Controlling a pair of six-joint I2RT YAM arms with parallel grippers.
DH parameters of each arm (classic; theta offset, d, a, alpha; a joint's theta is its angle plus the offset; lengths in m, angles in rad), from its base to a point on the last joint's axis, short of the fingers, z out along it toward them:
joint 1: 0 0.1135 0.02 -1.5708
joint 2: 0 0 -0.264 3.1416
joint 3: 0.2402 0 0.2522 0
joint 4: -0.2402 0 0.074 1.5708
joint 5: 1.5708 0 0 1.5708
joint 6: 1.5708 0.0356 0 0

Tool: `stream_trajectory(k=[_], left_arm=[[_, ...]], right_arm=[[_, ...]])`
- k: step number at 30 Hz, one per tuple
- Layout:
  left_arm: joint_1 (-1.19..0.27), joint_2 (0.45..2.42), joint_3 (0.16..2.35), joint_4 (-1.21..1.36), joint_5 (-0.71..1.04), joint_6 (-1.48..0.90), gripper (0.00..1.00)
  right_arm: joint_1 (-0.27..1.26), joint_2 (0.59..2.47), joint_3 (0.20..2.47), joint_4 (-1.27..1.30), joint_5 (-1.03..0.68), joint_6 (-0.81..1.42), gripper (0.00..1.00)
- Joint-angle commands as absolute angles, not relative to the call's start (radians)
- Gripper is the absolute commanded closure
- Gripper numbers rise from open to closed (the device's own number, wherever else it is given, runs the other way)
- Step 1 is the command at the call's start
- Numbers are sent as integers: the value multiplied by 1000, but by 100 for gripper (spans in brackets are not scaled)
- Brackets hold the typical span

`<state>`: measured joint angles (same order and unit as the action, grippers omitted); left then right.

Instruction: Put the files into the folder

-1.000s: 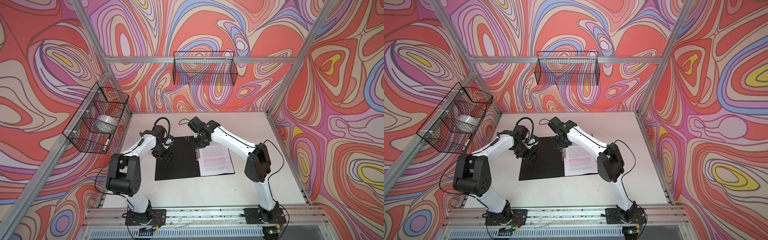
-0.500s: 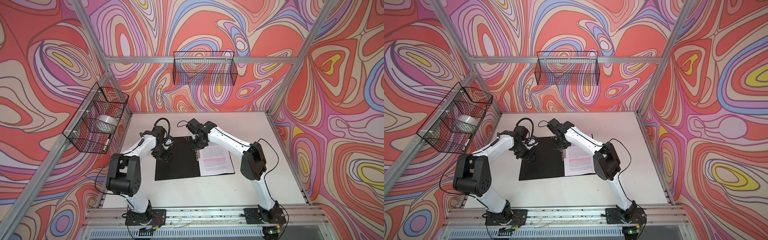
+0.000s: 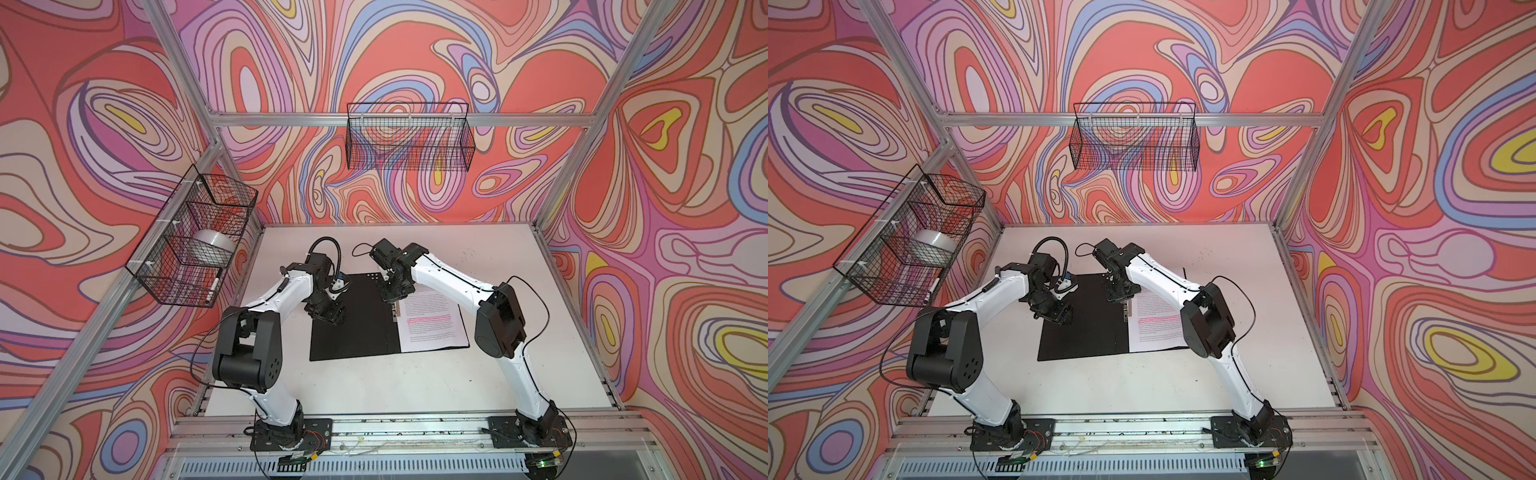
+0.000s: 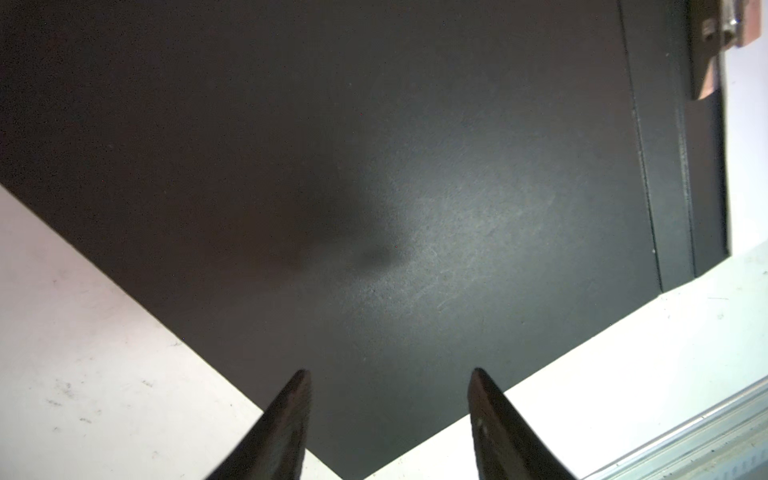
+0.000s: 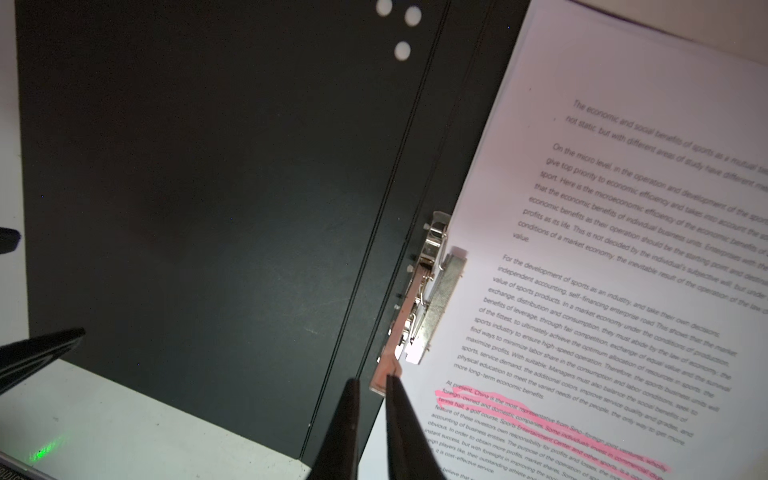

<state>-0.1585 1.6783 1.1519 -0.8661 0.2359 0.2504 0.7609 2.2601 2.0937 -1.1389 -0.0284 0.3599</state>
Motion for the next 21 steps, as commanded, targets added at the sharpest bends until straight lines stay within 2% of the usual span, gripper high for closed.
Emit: stream_trajectory(k=[1,21], left_arm=[[-166,1694,1144,-868,252,261,40],[-166,1709,1149,-866,260,264,41]], right_arm=[[769,2293,2137,-1179,-1,345,86],[769,2291,2124,-1226,-31,335,87]])
